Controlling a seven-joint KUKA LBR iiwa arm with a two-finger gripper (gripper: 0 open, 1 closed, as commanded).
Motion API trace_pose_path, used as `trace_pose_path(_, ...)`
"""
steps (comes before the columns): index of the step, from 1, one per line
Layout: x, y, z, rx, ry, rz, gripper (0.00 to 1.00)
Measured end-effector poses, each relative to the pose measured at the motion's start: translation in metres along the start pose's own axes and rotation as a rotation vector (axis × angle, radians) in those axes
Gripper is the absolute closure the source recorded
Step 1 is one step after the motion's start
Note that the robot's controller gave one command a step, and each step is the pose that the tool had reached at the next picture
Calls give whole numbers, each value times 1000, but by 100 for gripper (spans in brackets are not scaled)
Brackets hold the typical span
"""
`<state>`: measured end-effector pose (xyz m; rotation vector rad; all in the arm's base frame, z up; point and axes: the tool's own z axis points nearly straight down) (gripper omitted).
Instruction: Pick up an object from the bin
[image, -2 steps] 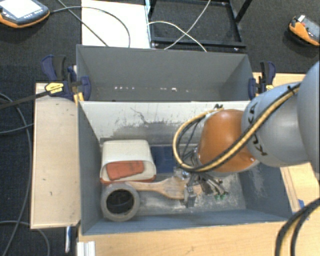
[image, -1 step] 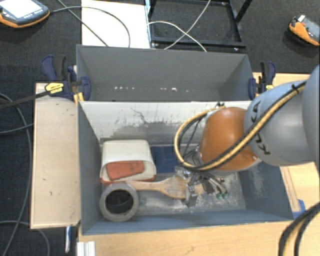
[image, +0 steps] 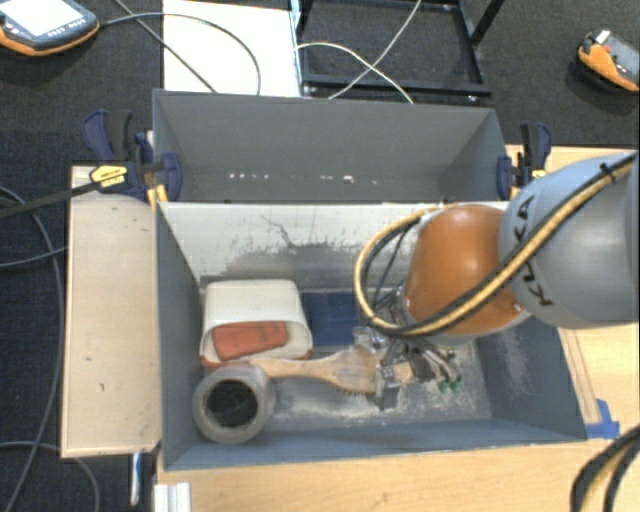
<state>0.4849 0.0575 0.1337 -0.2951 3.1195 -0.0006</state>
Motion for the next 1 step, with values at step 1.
trace_pose_path(1,-1,0,-14,0,-3,-2,100)
